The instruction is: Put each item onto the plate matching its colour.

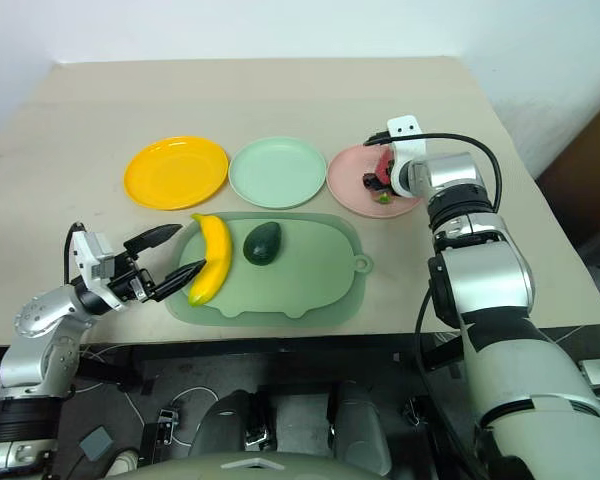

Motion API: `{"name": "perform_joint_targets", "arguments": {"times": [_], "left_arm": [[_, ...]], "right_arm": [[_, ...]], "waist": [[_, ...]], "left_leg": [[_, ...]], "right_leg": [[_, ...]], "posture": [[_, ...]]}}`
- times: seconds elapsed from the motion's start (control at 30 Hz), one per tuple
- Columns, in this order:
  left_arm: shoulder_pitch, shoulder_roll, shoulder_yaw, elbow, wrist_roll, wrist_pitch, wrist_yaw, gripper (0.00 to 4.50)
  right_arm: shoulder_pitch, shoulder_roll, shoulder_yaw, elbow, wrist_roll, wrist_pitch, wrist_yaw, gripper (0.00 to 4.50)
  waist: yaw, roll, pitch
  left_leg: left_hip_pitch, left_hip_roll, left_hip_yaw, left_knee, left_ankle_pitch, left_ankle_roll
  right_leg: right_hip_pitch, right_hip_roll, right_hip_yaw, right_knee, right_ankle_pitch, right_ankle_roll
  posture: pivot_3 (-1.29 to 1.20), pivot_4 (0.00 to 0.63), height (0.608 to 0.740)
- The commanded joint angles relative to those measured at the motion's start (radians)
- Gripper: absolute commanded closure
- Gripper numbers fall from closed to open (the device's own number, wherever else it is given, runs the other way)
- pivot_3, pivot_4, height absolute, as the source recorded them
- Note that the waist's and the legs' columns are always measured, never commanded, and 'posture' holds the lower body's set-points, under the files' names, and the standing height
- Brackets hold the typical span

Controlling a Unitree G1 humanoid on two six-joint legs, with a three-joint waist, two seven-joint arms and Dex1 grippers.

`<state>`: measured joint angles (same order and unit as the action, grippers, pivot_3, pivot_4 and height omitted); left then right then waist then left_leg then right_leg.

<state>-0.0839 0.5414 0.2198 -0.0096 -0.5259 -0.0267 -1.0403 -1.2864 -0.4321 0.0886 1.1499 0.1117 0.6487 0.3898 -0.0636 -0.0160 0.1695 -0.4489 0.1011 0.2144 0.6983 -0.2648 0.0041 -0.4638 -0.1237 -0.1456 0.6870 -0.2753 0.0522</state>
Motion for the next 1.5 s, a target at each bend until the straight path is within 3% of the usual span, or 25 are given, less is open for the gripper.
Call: {"name": "perform_joint_targets", "arguments": {"times": [0.03, 0.2, 0.47, 0.77, 0.97, 1.33, 1.5], "left_arm": [[0.008, 0.015, 0.029, -0.045, -0.023, 0.002, 0.002, 0.0], [0.011, 0.023, 0.035, -0.054, -0.039, 0.018, 0.004, 0.0], [-0.008, 0.032, 0.029, -0.066, -0.044, 0.05, 0.015, 0.0], [-0.014, 0.035, 0.027, -0.075, -0.052, 0.072, 0.013, 0.0], [-0.008, 0.042, 0.033, -0.084, -0.059, 0.087, 0.005, 0.0], [-0.002, 0.077, 0.041, -0.096, -0.076, 0.12, -0.012, 0.0], [0.006, 0.075, 0.048, -0.095, -0.075, 0.117, -0.017, 0.0]], "right_arm": [[-0.044, -0.031, -0.029, -0.049, -0.022, 0.015, -0.001, 0.04], [0.041, -0.076, -0.055, -0.306, 0.007, 0.109, 0.083, 0.04], [0.416, -0.115, -0.185, -1.059, 0.215, 0.277, 0.208, 0.04], [0.609, -0.008, -0.266, -1.51, 0.485, 0.629, 0.158, 0.04], [0.625, 0.083, -0.268, -1.577, 0.521, 0.737, 0.057, 0.04], [0.649, 0.226, -0.126, -1.542, 0.485, 0.693, -0.033, 0.04], [0.571, 0.383, -0.197, -1.417, 0.471, 0.83, -0.146, 0.04]], "waist": [[0.0, 0.0, 0.0], [0.0, 0.001, 0.0], [0.015, 0.001, 0.0], [0.02, 0.0, 0.0], [0.022, 0.0, 0.0], [0.02, 0.0, 0.0], [0.02, -0.001, -0.001]], "left_leg": [[0.0, 0.0, 0.0, 0.0, 0.0, 0.0], [0.0, 0.0, -0.001, 0.0, 0.0, 0.0], [0.001, 0.0, -0.002, 0.0, 0.0, 0.0], [0.003, 0.0, -0.003, 0.0, 0.0, 0.0], [0.003, 0.0, -0.003, 0.0, 0.0, 0.001], [0.003, 0.0, -0.003, 0.0, 0.0, 0.001], [0.003, 0.0, -0.003, 0.0, 0.0, 0.0]], "right_leg": [[0.0, 0.0, 0.0, 0.0, 0.0, 0.0], [-0.001, 0.0, 0.001, 0.0, 0.0, 0.0], [0.0, 0.0, 0.001, 0.0, 0.0, 0.0], [0.002, 0.0, 0.001, 0.0, 0.0, 0.0], [0.003, 0.0, 0.001, 0.0, 0.0, 0.0], [0.003, 0.0, 0.001, 0.0, 0.0, 0.0], [0.003, 0.0, 0.001, 0.0, 0.0, 0.0]], "posture": [[0.0, 0.15, 0.695], [0.0, 0.15, 0.695], [0.0, 0.15, 0.695], [0.0, 0.15, 0.695], [0.0, 0.15, 0.695], [0.0, 0.15, 0.695], [0.0, 0.15, 0.695]]}}
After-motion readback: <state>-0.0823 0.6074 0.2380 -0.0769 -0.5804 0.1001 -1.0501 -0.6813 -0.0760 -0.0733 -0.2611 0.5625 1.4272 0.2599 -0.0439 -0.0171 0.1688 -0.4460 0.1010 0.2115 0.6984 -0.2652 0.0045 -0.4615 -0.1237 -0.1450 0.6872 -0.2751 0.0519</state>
